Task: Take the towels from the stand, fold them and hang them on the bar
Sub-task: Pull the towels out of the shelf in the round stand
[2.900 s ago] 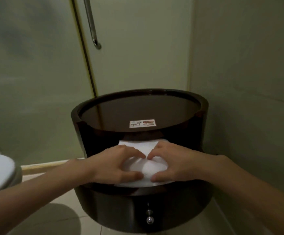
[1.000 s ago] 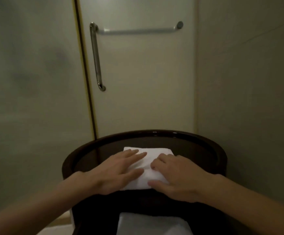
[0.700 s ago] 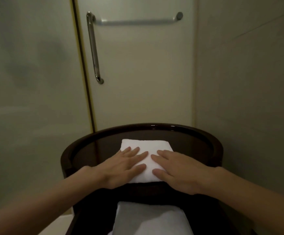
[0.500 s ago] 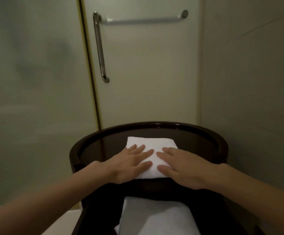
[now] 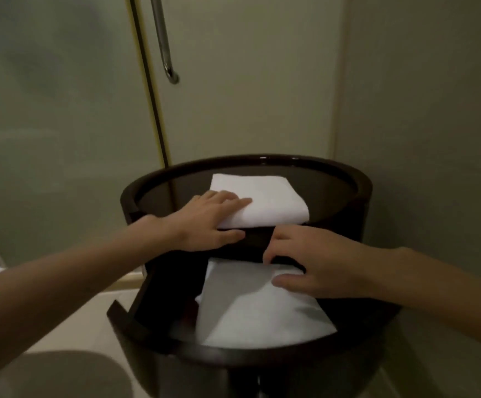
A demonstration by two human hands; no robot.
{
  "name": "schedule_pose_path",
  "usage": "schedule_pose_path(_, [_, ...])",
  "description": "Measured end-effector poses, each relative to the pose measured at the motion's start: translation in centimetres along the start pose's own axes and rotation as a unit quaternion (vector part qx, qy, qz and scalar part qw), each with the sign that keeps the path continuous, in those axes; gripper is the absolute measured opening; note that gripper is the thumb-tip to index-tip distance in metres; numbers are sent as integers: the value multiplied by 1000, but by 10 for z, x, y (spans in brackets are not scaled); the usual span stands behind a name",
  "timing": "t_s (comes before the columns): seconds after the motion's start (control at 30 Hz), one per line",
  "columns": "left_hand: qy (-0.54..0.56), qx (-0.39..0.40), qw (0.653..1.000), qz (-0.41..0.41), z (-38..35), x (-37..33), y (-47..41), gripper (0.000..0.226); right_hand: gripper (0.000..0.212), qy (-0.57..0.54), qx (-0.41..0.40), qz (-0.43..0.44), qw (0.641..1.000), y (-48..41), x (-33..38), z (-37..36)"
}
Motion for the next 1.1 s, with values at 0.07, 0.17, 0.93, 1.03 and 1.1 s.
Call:
schedule_pose_path(0.07, [3, -10, 1000, 1, -5, -2, 3, 78, 33, -14, 61, -3, 998, 3, 4, -12])
schedule_pose_path(0.17, [2, -39, 999, -2, -8, -6, 6, 81, 36, -59, 137, -18, 989, 5, 13, -28])
schedule_pose_path(0.93, [46, -80, 995, 20, -9, -11, 14, 74, 51, -4, 151, 8, 989, -15, 8, -64])
schedule_pose_path(1.03, [48, -79, 996, 17, -9, -9, 13, 73, 51, -7, 135, 3, 991, -15, 3, -62])
schedule_pose_path(1.1, [48, -77, 996, 16, -9, -9, 13, 73, 55, -15, 136, 2, 991, -14, 1, -64])
Point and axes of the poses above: each hand's wrist, its own y-axis away from the middle knuckle, its own z-axis out of the back of the hand, x = y × z, the point moved 7 cm from there along -y, towards the middle knuckle, and after that the axes turned 2 degrees about z, right-handed, at the moved point
